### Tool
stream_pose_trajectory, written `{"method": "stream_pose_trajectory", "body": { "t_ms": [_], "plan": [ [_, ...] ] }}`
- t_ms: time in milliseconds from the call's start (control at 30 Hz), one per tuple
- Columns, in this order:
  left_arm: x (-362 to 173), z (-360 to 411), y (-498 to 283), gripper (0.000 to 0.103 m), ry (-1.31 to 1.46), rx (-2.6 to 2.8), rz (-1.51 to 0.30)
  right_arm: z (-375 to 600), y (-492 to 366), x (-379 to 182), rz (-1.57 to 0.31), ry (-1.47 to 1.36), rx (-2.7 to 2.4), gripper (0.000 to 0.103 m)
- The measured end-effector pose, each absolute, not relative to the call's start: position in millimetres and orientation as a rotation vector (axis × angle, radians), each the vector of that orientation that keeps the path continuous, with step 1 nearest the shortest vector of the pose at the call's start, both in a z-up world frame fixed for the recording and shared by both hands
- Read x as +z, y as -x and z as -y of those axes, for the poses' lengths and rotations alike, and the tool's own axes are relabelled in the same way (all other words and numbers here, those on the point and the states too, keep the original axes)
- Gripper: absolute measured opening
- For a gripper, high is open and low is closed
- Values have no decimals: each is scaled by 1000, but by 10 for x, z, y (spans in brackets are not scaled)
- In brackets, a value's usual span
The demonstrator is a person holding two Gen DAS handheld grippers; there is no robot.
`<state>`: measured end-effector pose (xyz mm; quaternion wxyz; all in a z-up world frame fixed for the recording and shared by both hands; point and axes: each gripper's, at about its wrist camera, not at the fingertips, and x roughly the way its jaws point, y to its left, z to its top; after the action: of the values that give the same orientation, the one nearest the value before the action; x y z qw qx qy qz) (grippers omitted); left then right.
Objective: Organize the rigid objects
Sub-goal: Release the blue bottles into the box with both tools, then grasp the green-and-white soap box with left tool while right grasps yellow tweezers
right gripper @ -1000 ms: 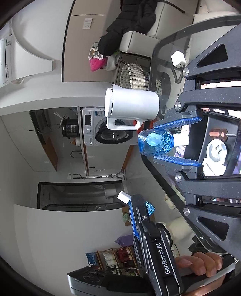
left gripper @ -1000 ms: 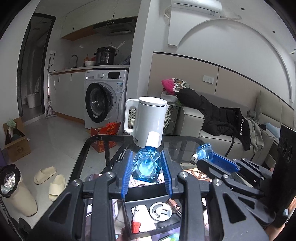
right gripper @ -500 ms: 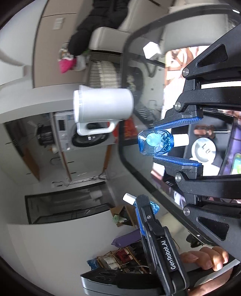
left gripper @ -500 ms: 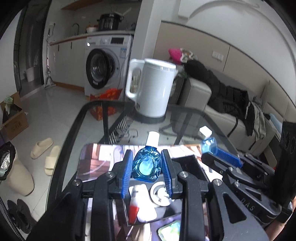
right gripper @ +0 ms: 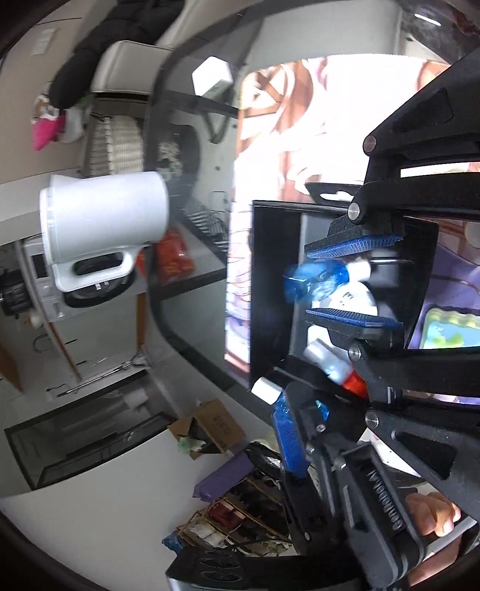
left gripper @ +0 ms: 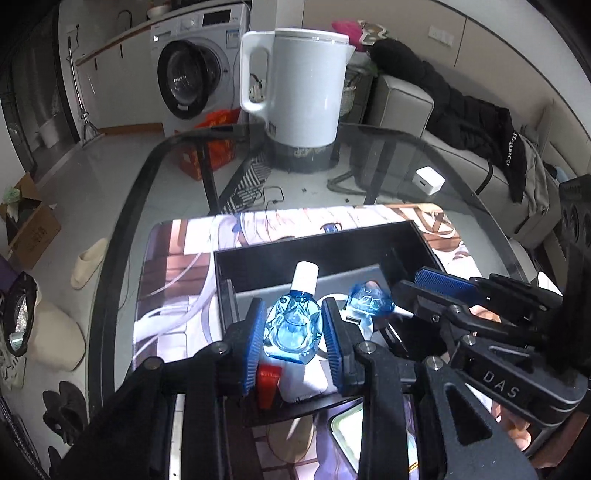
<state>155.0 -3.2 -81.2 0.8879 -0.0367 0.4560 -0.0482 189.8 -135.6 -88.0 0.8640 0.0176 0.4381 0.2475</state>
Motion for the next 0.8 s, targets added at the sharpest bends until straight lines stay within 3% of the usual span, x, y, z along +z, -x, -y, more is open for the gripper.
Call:
{"method": "stream_pose_trajectory", "body": {
  "t_ms": [533,600,700,800],
  "plan": [
    [-921,120,-1568,30,50,-129,-1023,1308,-1781,-941,-962,10,545,29],
    [-885,121,-1520,32,47,-139,-1017,1345,-1735,-909,-963,11,546,30],
    [-823,130,-1372,49,46,-162,-1014,1389,-1632,-836,-963,27,560,30],
    [-762,135,-1203,49,42,-166,-1014,1433,-1488,-784,-969,41,583,30]
  ]
}}
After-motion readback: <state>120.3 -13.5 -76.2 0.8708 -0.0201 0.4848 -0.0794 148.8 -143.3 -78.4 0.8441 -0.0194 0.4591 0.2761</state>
